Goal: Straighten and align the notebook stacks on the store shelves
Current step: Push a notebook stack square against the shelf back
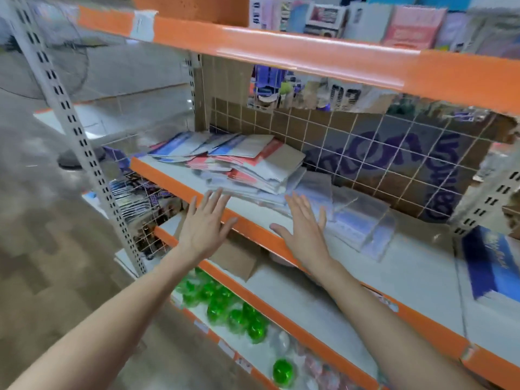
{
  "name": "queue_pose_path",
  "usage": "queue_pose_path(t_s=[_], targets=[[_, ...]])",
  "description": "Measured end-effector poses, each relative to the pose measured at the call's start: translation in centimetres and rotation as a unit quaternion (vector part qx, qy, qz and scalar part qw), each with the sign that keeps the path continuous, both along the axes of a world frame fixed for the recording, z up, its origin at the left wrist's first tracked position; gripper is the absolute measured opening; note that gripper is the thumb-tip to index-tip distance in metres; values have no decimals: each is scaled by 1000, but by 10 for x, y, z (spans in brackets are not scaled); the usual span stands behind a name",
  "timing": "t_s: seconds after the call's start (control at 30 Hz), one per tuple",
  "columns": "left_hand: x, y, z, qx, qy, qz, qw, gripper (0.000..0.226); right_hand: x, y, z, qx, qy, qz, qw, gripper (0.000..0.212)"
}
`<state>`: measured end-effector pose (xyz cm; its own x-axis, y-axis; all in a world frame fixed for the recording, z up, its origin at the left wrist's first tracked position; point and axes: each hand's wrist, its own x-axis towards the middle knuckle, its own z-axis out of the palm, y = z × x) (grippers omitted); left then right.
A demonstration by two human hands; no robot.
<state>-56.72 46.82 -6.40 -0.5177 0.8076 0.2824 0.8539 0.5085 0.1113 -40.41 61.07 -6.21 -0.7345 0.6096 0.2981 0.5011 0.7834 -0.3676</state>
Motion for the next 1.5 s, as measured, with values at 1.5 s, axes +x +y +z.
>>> queue_pose_path(t_s=[1.5], targets=[[-188,33,-1,-21,108,-274,955,53,-189,-46,10,65,-199,-191,959,67]])
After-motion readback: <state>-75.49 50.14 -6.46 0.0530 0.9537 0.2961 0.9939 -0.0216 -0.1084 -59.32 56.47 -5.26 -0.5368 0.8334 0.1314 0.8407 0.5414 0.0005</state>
